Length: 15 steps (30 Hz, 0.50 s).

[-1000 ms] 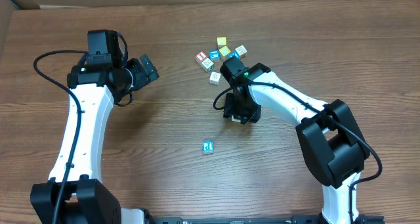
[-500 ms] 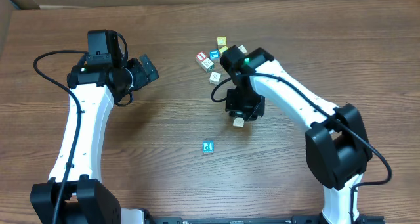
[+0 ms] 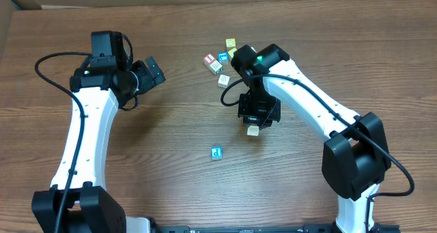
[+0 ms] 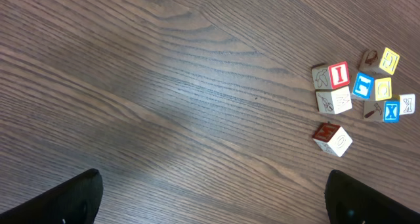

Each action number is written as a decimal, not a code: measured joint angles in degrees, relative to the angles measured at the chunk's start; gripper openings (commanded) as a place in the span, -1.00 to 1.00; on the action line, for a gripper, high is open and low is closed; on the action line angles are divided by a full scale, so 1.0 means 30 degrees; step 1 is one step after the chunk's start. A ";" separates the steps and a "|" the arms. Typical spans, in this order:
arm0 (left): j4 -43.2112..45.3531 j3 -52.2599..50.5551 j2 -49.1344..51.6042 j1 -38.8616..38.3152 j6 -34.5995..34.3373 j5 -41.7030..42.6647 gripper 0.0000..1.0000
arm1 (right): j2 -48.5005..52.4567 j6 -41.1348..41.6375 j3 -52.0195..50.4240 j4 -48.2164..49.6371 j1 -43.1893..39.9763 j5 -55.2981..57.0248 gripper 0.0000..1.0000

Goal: Flip 3 blocks
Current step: 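Carry the held block forward and lower it beside the blue-lettered block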

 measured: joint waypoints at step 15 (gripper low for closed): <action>0.0000 0.0000 0.0000 0.0000 0.0000 0.0000 1.00 | 0.0000 0.0015 -0.0765 0.1377 0.1217 0.0000 -0.55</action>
